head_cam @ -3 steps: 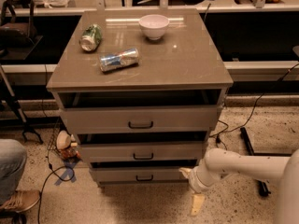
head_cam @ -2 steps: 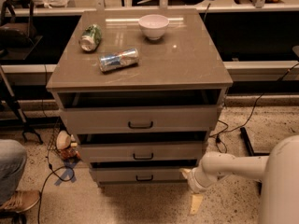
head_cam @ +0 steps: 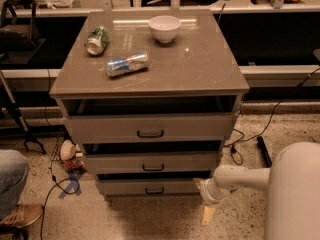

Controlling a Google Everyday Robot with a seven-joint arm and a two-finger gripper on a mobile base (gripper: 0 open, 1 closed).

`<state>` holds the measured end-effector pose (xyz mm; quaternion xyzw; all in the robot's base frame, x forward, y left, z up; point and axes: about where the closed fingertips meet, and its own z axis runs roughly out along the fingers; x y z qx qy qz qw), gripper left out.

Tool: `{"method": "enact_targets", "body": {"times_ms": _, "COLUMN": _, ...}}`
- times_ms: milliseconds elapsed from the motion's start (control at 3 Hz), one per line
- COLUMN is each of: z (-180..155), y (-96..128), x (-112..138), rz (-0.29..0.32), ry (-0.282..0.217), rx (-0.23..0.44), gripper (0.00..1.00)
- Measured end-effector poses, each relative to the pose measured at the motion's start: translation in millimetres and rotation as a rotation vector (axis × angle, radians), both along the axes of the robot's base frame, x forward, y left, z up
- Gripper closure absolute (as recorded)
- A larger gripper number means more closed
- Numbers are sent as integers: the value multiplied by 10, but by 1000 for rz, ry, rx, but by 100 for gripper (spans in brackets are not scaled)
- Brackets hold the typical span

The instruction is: Open bottom drawer

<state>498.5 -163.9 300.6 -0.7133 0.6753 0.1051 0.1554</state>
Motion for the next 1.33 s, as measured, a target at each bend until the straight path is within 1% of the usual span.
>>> {"method": "enact_targets", "body": {"times_ms": 333, "z": -131, "y": 24, "x": 53, "rz": -4, "ry": -18, "rx": 5, "gripper": 0}}
{"method": "enact_targets", "body": {"times_ms": 667, "z": -343, "y": 72, "x": 171, "rz": -7, "ry": -47, "rx": 1, "gripper": 0}}
{"method": "enact_targets", "body": {"times_ms": 1000, "z": -524, "y": 155, "x": 288, "rz": -2, "ry": -67, "rx": 13, "gripper": 0}}
{"method": "enact_targets", "body": {"times_ms": 1333, "z": -734, "y": 238, "x": 432, "rz": 1, "ry": -72, "rx": 28, "gripper": 0}}
